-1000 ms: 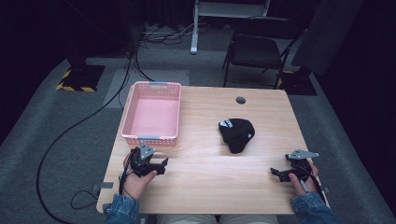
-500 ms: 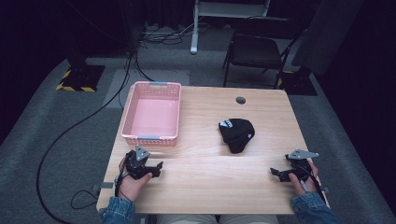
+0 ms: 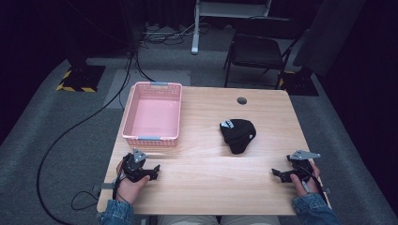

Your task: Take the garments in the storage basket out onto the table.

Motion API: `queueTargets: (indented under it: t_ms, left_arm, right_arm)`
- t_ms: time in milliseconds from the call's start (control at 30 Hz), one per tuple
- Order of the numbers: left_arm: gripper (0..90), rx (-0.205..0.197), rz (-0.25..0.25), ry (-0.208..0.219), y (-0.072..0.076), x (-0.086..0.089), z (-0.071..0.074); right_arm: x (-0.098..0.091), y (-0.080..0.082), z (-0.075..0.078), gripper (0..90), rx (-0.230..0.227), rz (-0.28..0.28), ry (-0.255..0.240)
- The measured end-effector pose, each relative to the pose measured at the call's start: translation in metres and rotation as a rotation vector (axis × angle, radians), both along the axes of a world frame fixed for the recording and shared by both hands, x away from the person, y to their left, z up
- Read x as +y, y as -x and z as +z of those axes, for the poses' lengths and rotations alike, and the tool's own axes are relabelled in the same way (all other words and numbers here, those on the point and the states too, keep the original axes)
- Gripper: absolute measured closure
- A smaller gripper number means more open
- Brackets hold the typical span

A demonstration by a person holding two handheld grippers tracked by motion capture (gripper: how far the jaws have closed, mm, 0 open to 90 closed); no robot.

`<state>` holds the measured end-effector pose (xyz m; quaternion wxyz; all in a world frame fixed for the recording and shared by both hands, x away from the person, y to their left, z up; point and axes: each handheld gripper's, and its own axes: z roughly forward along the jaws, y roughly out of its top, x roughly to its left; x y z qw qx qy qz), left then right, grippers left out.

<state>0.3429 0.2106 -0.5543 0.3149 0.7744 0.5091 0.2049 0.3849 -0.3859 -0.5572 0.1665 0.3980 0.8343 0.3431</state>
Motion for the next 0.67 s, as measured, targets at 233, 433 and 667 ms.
queueTargets:
  t_ms: [233,433,667]
  left_arm:
    - [6.5,0.023,0.024,0.006,0.0006,0.0026,-0.0026]
    - [3.7,0.018,0.02,0.014,0.0011,0.004,-0.0044]
    - [2.6,0.018,0.017,0.013,0.0007,0.0038,-0.0046]
  right_arm:
    - [0.0,0.0,0.0,0.1,0.0,0.0,0.0]
    - [0.0,0.0001,0.0,0.1,0.0,-0.001,0.0]
    - [0.0,0.0001,0.0,0.1,0.0,-0.001,0.0]
